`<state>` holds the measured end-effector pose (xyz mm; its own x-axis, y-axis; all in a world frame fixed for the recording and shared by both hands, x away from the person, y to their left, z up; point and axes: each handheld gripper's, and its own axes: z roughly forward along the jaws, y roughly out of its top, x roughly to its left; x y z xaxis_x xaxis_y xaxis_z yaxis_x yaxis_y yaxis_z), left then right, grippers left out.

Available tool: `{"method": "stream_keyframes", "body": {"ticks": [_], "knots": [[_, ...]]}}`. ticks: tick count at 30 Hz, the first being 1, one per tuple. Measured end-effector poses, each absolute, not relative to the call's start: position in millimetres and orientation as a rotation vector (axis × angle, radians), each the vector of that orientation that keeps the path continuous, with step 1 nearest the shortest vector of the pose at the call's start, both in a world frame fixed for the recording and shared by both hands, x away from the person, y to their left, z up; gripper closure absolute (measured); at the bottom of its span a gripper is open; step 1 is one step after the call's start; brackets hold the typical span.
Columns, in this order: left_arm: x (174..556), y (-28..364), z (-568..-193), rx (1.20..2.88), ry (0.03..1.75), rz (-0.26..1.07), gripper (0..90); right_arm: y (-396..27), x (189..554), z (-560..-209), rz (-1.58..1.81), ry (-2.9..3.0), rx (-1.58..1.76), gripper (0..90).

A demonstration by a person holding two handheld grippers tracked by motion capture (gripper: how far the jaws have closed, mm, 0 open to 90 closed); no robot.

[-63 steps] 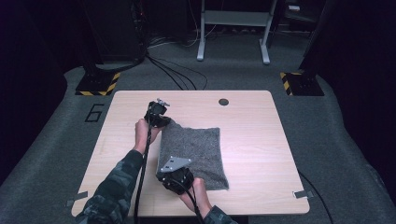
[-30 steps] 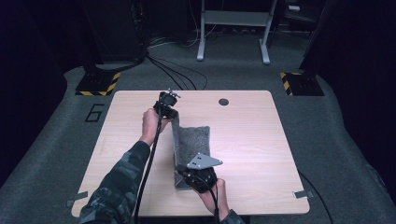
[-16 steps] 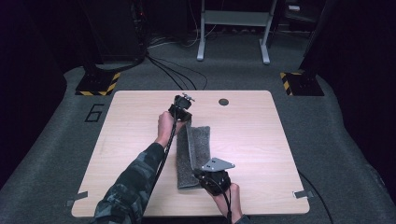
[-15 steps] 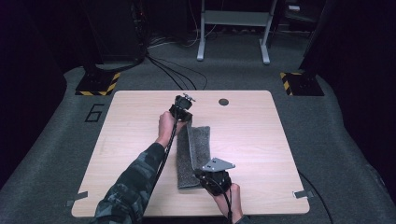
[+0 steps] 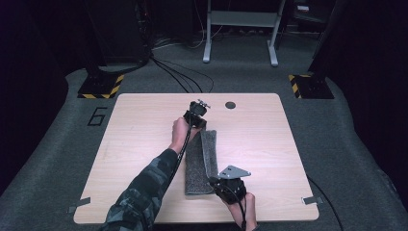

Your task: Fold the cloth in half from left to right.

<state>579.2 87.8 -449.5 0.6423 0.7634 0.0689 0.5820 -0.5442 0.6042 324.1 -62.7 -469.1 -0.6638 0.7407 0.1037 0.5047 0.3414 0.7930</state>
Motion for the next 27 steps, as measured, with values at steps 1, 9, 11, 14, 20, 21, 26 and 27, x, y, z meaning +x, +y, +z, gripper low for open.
{"method": "stream_keyframes", "body": {"ticks": [1, 9, 11, 14, 20, 21, 26, 27], "knots": [[579.4, 86.6, -450.3, 2.320, 1.047, 0.442, 83.4, -64.0, 324.3, -470.9, 1.216, 2.336, 1.124, 87.5], [577.9, 89.4, -446.8, 2.240, 1.066, 0.377, 34.0, -76.9, 325.0, -481.5, 1.105, 2.362, 1.196, 68.0], [575.1, 95.0, -441.9, 2.208, 1.060, 0.370, 27.6, -84.2, 325.4, -485.0, 1.081, 2.365, 1.232, 57.9], [568.6, 105.0, -439.5, 2.212, 1.061, 0.383, 25.2, -96.7, 327.3, -488.6, 1.053, 2.372, 1.287, 46.6], [551.1, 133.8, -452.5, 2.239, 1.113, 0.378, 20.7, -108.1, 341.1, -483.5, 1.067, 2.350, 1.299, 27.2], [548.1, 137.5, -455.4, 2.245, 1.119, 0.378, 20.4, -105.8, 347.6, -484.6, 1.055, 2.371, 1.284, 25.0], [528.5, 154.4, -477.3, 2.289, 1.149, 0.389, 18.7, -93.6, 361.9, -494.6, 0.980, 2.382, 1.249, 21.0], [526.0, 156.4, -481.5, 2.300, 1.158, 0.380, 18.5, -91.6, 363.1, -497.7, 0.968, 2.379, 1.262, 20.5]]}}
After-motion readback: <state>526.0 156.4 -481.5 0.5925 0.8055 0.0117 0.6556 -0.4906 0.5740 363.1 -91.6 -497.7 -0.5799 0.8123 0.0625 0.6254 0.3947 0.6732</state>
